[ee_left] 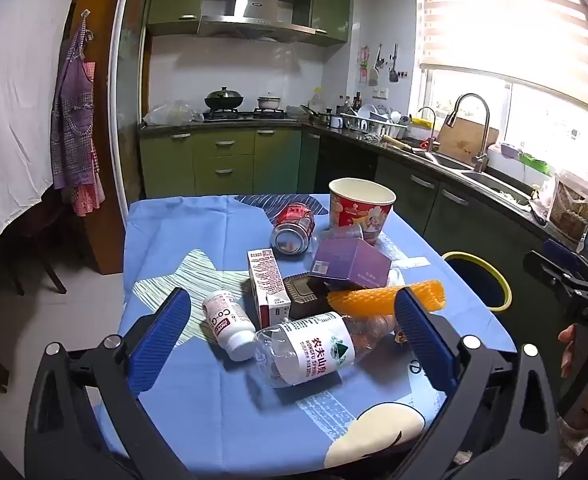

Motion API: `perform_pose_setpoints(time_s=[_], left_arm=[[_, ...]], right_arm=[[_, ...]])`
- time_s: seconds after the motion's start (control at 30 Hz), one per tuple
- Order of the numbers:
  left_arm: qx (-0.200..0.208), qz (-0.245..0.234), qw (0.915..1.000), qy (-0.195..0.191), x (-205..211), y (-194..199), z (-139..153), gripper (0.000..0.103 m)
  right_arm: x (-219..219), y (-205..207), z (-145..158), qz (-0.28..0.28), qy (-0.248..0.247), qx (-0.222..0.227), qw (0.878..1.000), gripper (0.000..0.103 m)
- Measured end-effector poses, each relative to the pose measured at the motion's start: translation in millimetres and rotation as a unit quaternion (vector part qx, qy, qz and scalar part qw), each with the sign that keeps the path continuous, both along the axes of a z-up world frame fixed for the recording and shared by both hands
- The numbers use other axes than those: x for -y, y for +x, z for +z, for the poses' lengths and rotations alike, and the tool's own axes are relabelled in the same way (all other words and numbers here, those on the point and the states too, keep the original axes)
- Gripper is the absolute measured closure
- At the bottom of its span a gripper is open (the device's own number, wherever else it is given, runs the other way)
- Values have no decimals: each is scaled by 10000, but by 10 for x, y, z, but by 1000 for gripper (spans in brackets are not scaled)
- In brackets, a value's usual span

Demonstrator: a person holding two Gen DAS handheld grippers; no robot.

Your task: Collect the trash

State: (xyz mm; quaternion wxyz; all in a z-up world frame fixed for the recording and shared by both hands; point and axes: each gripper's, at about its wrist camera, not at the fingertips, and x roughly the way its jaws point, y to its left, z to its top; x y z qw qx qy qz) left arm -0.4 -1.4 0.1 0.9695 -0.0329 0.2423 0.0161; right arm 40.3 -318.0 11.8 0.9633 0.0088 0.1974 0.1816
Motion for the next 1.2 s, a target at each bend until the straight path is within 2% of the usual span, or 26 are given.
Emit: perform_pose_setpoints(time_s=[1.2], left_arm=[[-56, -53, 10000, -9, 28, -4, 0, 6]], right_arm=[[-26, 20, -36, 16, 4, -70, 10000, 4]])
